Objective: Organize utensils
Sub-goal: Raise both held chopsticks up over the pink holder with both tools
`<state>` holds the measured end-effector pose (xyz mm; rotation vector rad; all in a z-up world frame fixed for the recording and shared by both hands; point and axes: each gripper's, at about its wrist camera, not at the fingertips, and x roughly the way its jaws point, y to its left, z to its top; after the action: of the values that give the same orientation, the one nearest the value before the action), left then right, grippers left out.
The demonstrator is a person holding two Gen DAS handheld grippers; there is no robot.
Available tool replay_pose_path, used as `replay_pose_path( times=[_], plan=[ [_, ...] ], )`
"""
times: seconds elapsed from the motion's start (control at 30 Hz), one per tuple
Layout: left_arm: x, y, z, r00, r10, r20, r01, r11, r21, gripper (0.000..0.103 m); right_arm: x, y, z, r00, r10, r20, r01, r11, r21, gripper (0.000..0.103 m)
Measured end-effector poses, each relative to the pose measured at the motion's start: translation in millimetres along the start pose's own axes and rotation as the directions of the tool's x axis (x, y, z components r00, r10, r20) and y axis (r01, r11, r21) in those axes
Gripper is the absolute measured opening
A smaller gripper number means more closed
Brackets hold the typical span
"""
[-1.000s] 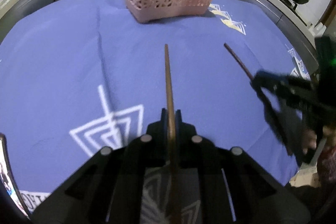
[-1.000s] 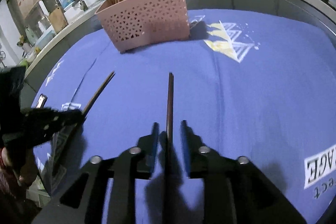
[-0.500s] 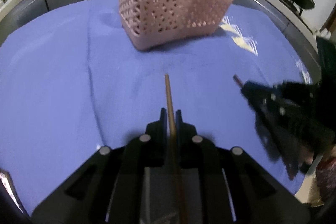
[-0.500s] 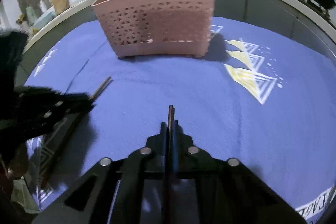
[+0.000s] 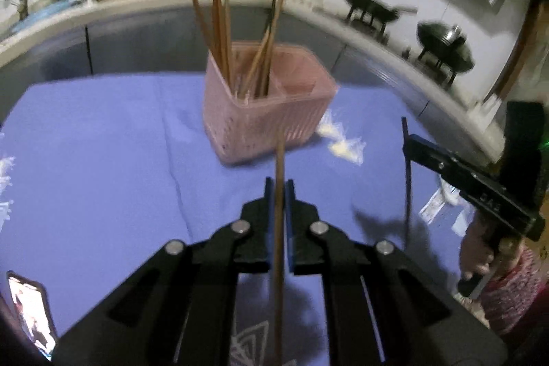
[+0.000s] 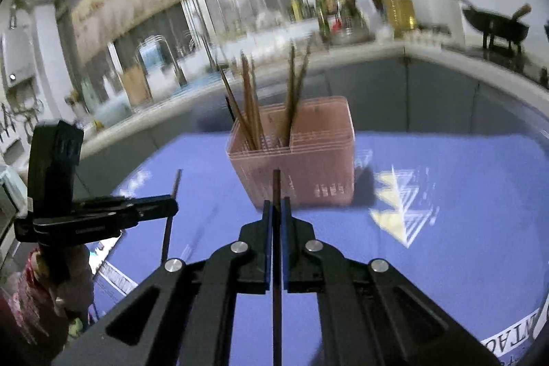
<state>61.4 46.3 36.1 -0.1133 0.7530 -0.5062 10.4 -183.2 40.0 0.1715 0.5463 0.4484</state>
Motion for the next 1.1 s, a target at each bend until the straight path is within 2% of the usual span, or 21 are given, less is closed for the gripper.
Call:
replay_pose_path(
  times=[0.1, 0.2, 0.4, 0.53, 0.67, 0.8, 0.97, 1.1],
  plan=[
    [-28, 0, 1, 0.998, -0.017, 0.062, 0.017, 1.000, -0.010, 0.005, -18, 12, 15, 0.997, 0.013, 0.077, -0.013, 1.000, -0.009, 0.005],
    [-45, -1, -1, 0.995, -0.017, 0.099, 0.018, 1.000, -0.010, 0.005, -29, 19, 20, 0.994, 0.018, 0.112, -0.016, 1.000, -0.021, 0.005],
    [-51, -8, -7, 0.995, -0.007, 0.101, 0.006, 1.000, 0.004, 0.005, -30, 30, 21, 0.993, 0.004, 0.121, 0.003, 0.999, -0.054, 0.005],
    [-52, -8, -2, 0.995, -0.009, 0.096, 0.009, 1.000, 0.008, 0.005, -28, 28, 28, 0.994, 0.007, 0.107, -0.003, 0.999, -0.036, 0.005],
    [-66, -14, 21, 0.990, -0.024, 0.139, 0.019, 0.999, 0.036, 0.005, -35, 25, 44, 0.991, 0.024, 0.135, -0.023, 1.000, -0.010, 0.005],
    [-83, -20, 54, 0.980, -0.033, 0.194, 0.021, 0.997, 0.069, 0.005, -40, 25, 80, 0.982, 0.034, 0.187, -0.033, 0.999, -0.010, 0.005],
    [-103, -31, 114, 0.952, -0.012, 0.307, -0.020, 0.995, 0.102, 0.005, -29, 30, 146, 0.963, 0.023, 0.267, -0.016, 1.000, -0.027, 0.005],
    [-96, -34, 153, 0.937, 0.018, 0.349, -0.054, 0.994, 0.094, 0.005, -11, 32, 185, 0.948, 0.000, 0.317, 0.013, 0.999, -0.038, 0.005]
  ],
)
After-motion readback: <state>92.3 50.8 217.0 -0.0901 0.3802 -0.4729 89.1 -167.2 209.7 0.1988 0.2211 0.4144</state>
